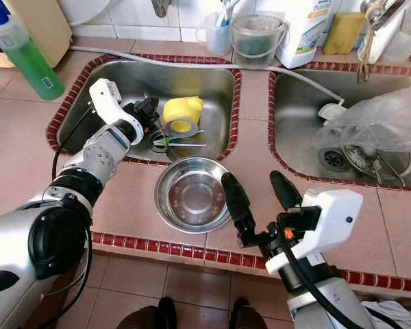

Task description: Kitchen organization

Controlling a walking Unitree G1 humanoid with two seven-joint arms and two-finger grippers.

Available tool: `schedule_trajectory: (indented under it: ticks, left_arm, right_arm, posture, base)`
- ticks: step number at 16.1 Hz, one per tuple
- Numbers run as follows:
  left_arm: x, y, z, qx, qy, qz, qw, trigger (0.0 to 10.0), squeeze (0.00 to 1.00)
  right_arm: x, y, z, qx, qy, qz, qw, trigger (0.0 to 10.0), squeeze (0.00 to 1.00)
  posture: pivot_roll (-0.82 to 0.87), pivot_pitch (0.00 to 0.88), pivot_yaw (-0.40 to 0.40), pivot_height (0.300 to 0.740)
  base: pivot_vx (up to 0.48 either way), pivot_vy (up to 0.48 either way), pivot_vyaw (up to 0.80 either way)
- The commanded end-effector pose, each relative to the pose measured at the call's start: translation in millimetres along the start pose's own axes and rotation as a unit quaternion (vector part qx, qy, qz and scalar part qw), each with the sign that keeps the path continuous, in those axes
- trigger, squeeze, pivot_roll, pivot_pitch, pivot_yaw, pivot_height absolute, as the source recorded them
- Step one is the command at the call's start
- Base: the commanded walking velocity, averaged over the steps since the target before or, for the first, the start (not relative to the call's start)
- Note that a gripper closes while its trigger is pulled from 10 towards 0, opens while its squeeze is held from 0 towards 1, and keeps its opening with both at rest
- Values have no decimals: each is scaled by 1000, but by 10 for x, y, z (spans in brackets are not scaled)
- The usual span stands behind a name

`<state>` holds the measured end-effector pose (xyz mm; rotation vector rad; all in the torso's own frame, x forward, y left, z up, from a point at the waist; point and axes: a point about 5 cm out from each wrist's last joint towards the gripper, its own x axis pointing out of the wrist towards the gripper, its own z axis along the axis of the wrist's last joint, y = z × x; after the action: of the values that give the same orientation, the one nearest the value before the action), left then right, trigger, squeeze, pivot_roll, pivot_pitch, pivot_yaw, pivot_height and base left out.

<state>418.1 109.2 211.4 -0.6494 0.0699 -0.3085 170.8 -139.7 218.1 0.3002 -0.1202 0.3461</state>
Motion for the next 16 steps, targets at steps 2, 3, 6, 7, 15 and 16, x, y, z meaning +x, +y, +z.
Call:
schedule_trajectory:
  ticks: [2, 3, 6, 7, 15, 16]
  left_arm:
    - [-13, 39, 34, -3, 0, 0, 1000, 10000, 1000]
    - [-13, 37, 39, -4, -1, -2, 1000, 10000, 1000]
    - [-14, 41, 43, 0, -1, -1, 1000, 10000, 1000]
    - [-15, 47, 46, 2, -1, 0, 1000, 10000, 1000]
    - [-38, 82, 265, 26, -18, -15, 999, 10000, 1000]
    - [-42, 82, 292, 31, -20, -19, 999, 10000, 1000]
  right_arm:
    - [-21, 37, 27, 2, -3, 5, 1000, 10000, 0]
    - [-19, 36, 27, 2, -4, 6, 1000, 10000, 0]
    - [-11, 33, 23, 2, -4, 6, 1000, 10000, 0]
    - [-5, 33, 23, 3, -4, 7, 1000, 10000, 0]
    - [195, 38, -32, 27, -16, 34, 999, 10000, 0]
    - [220, 35, -39, 27, -17, 38, 999, 10000, 0]
  posture:
    - [-209, 271, 92, 740]
    - [-209, 271, 92, 740]
    - [-200, 269, 92, 740]
    - [-200, 269, 92, 740]
    - [-104, 221, 87, 740]
    - [-95, 216, 87, 740]
  base:
    - [0, 0, 0]
    - [0, 0, 0]
    - [0, 0, 0]
    - [0, 0, 0]
    - [0, 0, 0]
    - [0, 0, 0]
